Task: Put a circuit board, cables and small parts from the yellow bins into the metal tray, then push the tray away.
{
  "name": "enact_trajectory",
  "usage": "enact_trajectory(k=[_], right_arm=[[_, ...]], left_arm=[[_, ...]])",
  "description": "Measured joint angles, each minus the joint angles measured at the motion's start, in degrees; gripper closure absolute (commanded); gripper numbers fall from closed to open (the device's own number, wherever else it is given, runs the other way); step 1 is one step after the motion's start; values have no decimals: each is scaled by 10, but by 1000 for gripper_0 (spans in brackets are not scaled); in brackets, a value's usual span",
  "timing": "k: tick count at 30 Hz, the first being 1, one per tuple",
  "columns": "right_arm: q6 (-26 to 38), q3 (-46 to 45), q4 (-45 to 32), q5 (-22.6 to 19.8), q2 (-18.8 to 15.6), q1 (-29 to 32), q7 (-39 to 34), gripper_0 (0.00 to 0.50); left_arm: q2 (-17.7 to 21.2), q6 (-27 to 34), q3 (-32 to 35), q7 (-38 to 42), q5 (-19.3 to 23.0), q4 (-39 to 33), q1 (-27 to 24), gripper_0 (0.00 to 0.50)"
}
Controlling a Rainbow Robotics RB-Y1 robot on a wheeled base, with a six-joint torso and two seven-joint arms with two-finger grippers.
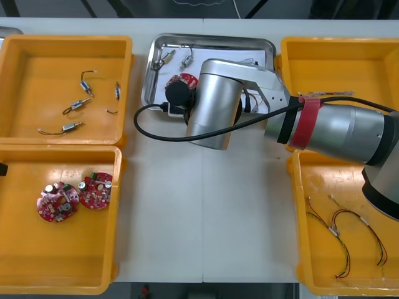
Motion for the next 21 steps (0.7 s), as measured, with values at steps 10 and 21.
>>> enact_trajectory(k=[10,21], right_arm=[[-31,0,24,0,2,-8,21,500],[-73,0,76,16,14,-14,37,500]], left_arm=[[0,0,0,0,0,0,0,0],[0,0,0,0,0,0,0,0]])
